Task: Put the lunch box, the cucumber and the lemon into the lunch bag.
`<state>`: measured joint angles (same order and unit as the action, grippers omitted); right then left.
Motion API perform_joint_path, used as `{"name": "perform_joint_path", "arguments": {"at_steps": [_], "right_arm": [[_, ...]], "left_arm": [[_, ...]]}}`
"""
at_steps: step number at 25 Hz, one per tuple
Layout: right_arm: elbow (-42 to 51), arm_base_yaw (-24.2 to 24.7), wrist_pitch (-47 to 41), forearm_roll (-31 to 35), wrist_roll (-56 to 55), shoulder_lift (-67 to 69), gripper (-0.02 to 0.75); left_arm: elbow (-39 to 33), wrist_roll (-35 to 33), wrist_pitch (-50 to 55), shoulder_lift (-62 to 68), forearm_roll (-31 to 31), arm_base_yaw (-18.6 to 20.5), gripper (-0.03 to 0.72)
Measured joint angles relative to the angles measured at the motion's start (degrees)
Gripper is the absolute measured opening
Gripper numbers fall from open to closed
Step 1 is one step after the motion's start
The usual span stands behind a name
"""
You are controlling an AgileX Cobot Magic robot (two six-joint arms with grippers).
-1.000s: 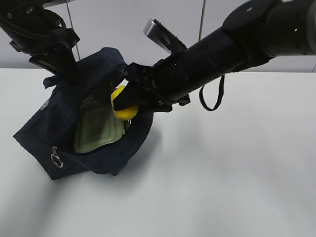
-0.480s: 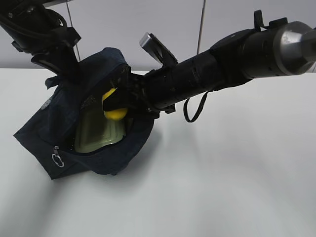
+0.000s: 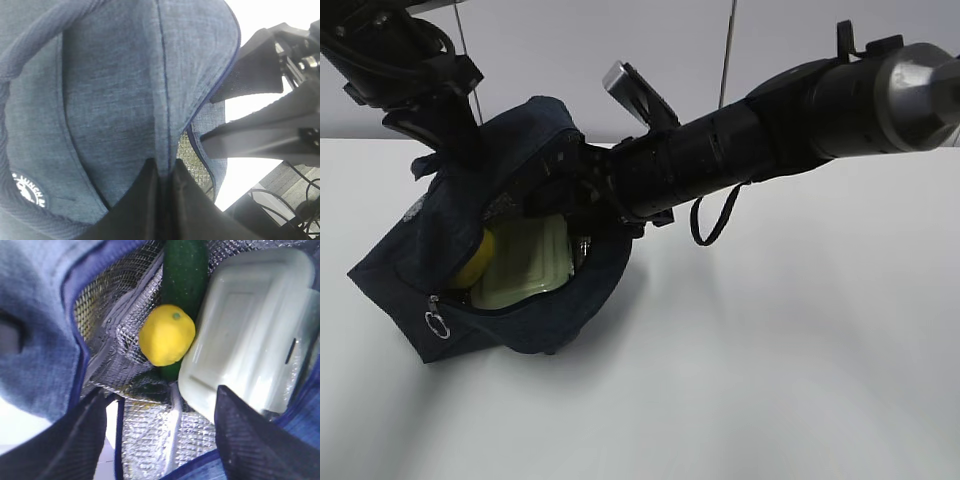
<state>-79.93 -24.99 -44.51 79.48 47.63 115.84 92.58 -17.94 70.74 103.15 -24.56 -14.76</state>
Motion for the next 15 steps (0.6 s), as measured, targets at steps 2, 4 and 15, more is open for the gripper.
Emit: {"name": "perform_joint_path", "arguments": {"at_steps": [2, 4, 15], "right_arm": [[0.0, 0.0, -0.8, -0.6, -0.2, -0.5, 0.503], [0.0, 0.0, -1.5, -2.9, -1.7, -1.3, 0.504], [0.0, 1.0, -2.0, -22.8, -14.2, -6.3, 0.484]], "left_arm": [[0.0, 0.0, 0.0, 0.0, 0.0, 0.0, 0.001], [0.0, 0.0, 0.0, 0.0, 0.0, 0.0, 0.001], [0.0, 0.0, 0.0, 0.0, 0.0, 0.0, 0.001]]}}
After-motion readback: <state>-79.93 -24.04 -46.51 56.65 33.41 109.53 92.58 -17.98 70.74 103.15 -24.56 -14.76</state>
